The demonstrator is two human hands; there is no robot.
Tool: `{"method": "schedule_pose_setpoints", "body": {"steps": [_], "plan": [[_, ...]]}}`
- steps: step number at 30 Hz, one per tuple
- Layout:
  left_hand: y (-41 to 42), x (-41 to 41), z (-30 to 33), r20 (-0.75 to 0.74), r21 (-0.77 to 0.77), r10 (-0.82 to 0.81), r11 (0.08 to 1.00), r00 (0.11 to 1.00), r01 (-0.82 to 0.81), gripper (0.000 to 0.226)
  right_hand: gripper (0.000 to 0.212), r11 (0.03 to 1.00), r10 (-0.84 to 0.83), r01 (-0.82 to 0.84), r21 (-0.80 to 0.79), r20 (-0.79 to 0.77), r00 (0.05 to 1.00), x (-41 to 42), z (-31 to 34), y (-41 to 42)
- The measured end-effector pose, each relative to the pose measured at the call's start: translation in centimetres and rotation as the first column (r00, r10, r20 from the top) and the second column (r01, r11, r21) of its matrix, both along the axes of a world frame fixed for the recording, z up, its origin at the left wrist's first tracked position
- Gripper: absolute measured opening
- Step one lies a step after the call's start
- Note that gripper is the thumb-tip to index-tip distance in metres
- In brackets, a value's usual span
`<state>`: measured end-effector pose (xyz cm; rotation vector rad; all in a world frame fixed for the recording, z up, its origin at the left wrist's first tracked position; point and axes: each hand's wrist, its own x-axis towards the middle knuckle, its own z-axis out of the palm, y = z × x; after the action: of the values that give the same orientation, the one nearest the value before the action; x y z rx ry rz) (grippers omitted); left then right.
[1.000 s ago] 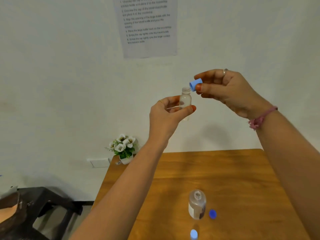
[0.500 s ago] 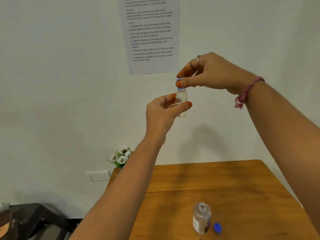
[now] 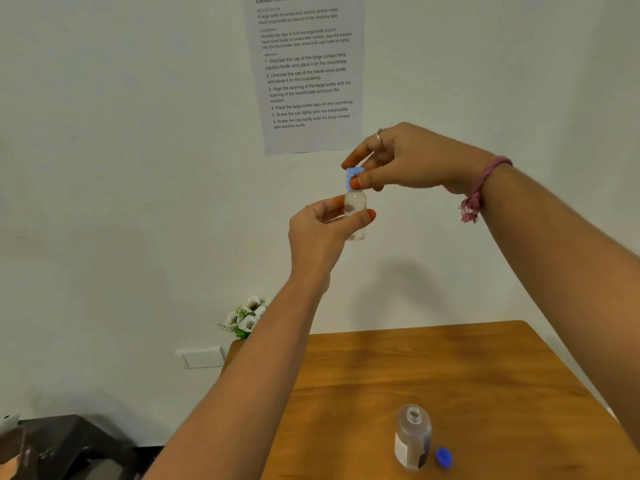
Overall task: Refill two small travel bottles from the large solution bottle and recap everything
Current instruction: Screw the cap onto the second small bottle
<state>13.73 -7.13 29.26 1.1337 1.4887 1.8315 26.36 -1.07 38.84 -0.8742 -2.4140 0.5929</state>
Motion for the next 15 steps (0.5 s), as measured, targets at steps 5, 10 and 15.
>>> {"method": "schedule_pose_setpoints", "body": {"steps": [5, 10, 15], "plan": [[-0.4, -0.5, 0.1, 0.001, 0.016, -0.02, 1.0, 1.0, 0.02, 0.043, 0.039, 0.989, -0.108, 0.112, 0.092, -0.047, 0.993, -1.1, -0.7, -0.2], [-0.5, -0.8, 0.1, 0.01, 0.029, -0.028, 0.999, 1.0, 0.028, 0.045, 0.053, 0.991, -0.112, 0.109, 0.082, 0.031, 0.993, -0.7, -0.5, -0.5], [-0.4, -0.9, -0.3, 0.008, 0.037, -0.025, 0.999, 1.0, 0.025, 0.046, 0.037, 0.996, 0.03, -0.041, -0.078, -0.135, 0.99, 0.5, -1.0, -0.2]]}}
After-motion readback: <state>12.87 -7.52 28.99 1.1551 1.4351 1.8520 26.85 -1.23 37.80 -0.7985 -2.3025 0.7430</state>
